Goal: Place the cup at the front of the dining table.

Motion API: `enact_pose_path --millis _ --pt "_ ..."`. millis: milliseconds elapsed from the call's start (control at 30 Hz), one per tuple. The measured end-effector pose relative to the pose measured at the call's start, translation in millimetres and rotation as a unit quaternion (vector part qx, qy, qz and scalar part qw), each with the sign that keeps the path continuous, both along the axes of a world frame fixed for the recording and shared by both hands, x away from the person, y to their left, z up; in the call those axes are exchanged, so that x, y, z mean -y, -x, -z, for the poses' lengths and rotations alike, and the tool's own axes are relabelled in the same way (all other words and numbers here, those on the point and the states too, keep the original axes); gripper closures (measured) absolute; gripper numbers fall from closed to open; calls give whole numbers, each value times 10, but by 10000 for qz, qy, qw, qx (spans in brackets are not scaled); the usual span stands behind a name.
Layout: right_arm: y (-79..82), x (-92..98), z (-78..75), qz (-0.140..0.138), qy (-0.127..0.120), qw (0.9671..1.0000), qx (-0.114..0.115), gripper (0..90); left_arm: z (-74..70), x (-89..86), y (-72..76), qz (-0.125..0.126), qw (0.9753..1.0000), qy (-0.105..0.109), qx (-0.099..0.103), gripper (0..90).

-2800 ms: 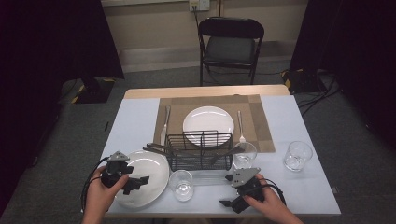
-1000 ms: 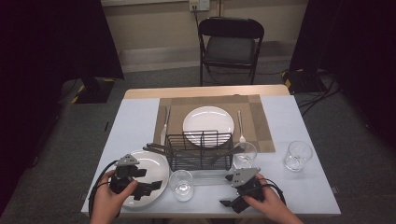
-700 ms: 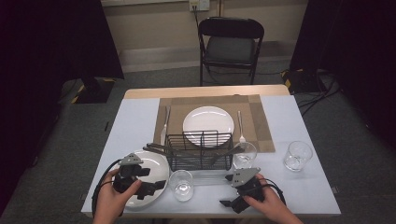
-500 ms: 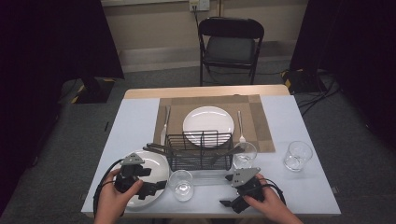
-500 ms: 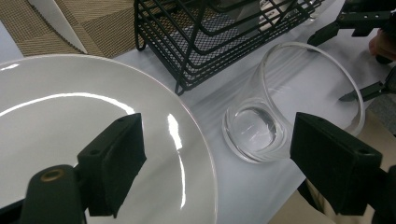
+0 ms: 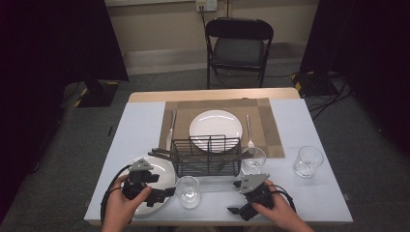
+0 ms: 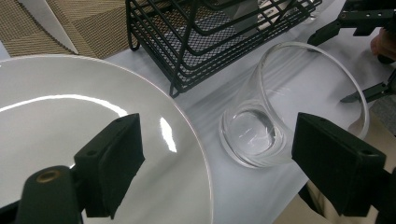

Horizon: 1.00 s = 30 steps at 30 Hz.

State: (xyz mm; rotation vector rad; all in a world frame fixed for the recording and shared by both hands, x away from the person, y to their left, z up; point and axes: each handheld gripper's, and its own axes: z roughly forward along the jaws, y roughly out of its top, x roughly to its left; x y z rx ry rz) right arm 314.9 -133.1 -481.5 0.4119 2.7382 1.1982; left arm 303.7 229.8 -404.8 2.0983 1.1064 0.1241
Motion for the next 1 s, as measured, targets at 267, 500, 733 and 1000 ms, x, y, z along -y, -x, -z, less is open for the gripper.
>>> enact_pose_path --millis 267,500,733,1000 --pt "0 0 0 -1 -1 10000 -3 139 -66 -4 5 -54 9999 97 79 162" --pt "0 0 0 1 1 10000 -1 139 -51 41 -4 -51 9999 137 45 162" --pt "0 0 0 0 0 10000 0 139 -26 67 -10 34 9999 75 111 160" --pt "1 0 0 1 0 10000 3 139 -15 114 0 128 9998 -14 151 160"
